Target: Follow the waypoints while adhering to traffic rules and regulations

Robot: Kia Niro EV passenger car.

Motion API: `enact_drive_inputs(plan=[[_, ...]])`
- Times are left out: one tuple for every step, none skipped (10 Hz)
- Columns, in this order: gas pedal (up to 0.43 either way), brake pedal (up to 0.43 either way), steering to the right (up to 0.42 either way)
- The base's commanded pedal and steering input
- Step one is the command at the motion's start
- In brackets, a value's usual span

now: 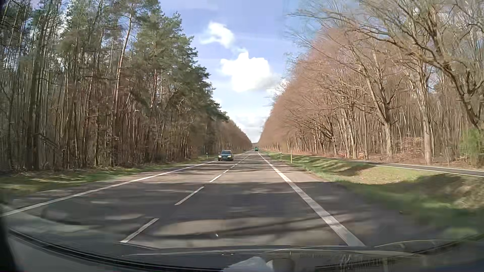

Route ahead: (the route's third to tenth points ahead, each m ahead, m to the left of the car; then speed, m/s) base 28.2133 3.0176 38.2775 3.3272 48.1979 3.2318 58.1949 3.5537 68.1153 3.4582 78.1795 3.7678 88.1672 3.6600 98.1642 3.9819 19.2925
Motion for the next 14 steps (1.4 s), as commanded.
enact_drive_inputs(plan=[[0.398,0.0,-0.003],[0.398,0.0,-0.003],[0.398,0.0,-0.003],[0.398,0.0,-0.003],[0.398,0.0,-0.003],[0.398,0.0,-0.004],[0.398,0.0,-0.005],[0.398,0.0,-0.005],[0.398,0.0,-0.005],[0.398,0.0,-0.005],[0.398,0.0,-0.005],[0.398,0.0,-0.005],[0.398,0.0,-0.004],[0.398,0.0,-0.003]])
